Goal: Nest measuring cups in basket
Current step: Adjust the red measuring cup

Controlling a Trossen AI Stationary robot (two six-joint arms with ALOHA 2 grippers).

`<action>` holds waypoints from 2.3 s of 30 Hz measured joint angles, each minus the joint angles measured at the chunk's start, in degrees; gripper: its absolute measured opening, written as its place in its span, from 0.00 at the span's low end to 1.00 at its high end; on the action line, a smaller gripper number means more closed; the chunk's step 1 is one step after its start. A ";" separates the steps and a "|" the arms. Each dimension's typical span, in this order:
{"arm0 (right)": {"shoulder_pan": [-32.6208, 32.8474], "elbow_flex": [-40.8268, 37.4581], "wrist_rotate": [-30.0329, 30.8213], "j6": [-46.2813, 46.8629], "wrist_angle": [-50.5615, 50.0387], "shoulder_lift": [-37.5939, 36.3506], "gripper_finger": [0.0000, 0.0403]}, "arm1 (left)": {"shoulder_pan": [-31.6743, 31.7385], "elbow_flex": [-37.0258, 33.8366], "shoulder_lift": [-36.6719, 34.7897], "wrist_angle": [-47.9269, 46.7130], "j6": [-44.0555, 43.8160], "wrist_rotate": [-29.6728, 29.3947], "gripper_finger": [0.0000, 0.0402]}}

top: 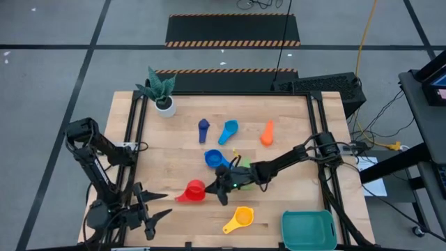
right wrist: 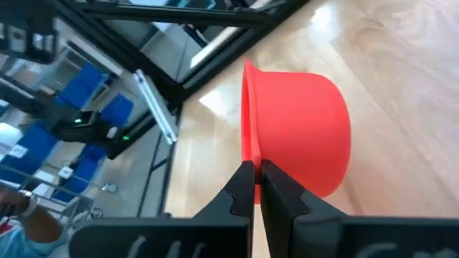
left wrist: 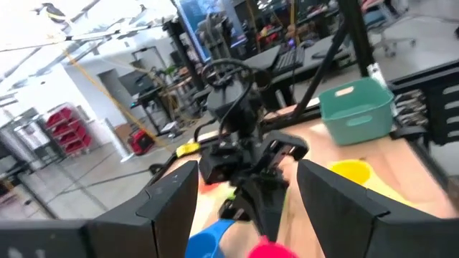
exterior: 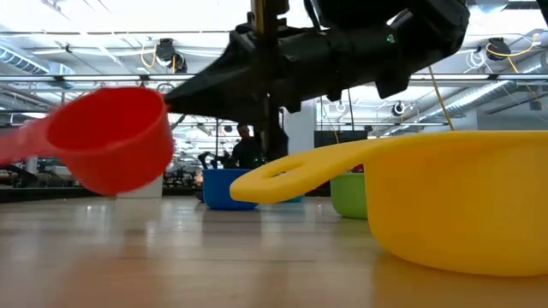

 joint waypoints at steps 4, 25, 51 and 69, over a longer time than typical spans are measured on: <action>-0.19 -0.07 2.29 0.20 -2.41 0.04 0.00 | -0.53 -0.01 0.00 -0.44 -1.32 -1.47 0.59; -0.79 -0.09 1.99 0.19 -4.44 0.00 0.02 | 1.15 -0.02 0.03 -18.73 -18.40 2.38 0.61; -1.11 -0.11 4.88 -0.48 -4.87 0.00 0.01 | 15.76 -0.07 1.31 -75.30 -78.96 37.23 0.80; -1.11 -0.11 4.89 -0.67 -4.83 0.00 0.01 | 15.89 -0.09 11.90 -81.86 -90.98 40.38 0.79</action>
